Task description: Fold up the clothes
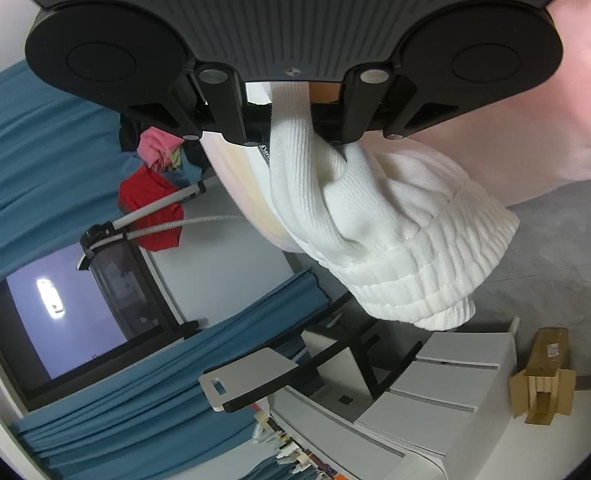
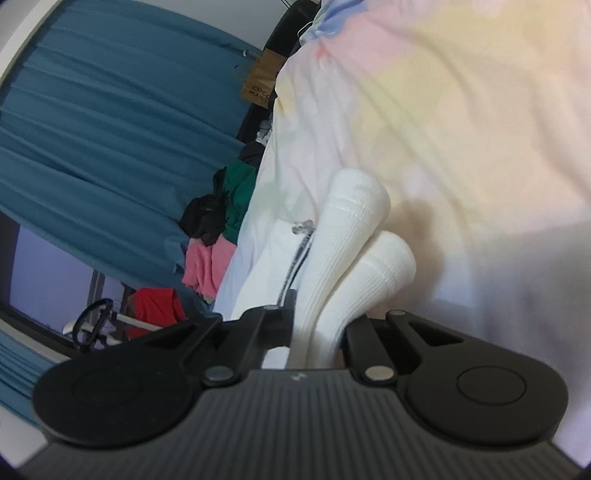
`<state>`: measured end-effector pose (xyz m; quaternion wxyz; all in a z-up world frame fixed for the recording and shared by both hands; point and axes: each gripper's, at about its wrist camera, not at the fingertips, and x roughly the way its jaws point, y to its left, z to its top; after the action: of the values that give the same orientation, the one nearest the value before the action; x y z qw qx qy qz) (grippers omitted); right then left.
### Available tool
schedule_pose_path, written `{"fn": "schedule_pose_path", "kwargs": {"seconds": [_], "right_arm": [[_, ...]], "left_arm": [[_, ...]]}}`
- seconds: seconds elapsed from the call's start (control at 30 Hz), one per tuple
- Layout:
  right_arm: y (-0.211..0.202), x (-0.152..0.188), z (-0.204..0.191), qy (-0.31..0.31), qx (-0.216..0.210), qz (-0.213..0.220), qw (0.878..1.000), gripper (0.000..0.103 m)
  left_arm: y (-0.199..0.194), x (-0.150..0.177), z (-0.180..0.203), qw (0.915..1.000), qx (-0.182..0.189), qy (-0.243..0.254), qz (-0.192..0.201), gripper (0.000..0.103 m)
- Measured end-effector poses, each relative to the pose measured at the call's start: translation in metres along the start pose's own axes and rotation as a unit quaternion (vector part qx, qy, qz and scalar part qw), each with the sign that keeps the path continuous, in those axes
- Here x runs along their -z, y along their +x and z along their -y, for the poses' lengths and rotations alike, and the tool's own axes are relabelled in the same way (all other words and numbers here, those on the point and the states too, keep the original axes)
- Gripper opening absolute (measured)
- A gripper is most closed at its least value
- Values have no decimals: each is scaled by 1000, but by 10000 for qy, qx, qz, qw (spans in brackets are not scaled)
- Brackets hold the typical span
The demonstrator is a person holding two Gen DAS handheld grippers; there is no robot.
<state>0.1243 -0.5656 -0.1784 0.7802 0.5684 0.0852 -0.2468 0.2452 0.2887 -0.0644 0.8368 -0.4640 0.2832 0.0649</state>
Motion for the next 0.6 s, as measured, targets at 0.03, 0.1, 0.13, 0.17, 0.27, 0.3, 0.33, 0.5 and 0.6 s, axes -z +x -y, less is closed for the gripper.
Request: {"fn": "schedule_pose_path", "kwargs": {"seconds": [0.03, 0.1, 0.13, 0.17, 0.27, 0.3, 0.33, 0.5, 0.6], "right_arm": [[-9, -2, 4, 29, 18, -39, 10000, 8], [-26, -7, 13, 220, 8, -127, 9997, 8], [-33, -9, 18, 299, -3, -172, 9994, 8], [-39, -11, 21, 332, -4, -210, 9992, 8], [-56, -13, 37, 282, 126, -277, 9991, 8], [-55, -14, 42, 313, 178, -311, 9989, 8], [-52, -13, 48, 345, 227, -353, 9985, 8], [-39, -10, 68, 218, 564, -592, 9964, 8], [-38, -8, 68, 94, 549, -601, 9966, 8]], "left_arm": [[-13, 1, -3, 10000, -16, 10, -60, 13], [-39, 2, -11, 9999, -7, 48, -148, 13], [-53, 4, -17, 9998, -23, 113, -173, 13], [-68, 8, -23, 9996, -47, 189, -197, 13], [-91, 23, -40, 9985, -215, 387, -316, 14], [-94, 28, -47, 9978, -308, 449, -382, 14], [-94, 34, -56, 9967, -428, 512, -455, 15], [-97, 57, -93, 9962, -558, 497, -438, 19], [-102, 68, -94, 9945, -576, 809, -339, 25]]}}
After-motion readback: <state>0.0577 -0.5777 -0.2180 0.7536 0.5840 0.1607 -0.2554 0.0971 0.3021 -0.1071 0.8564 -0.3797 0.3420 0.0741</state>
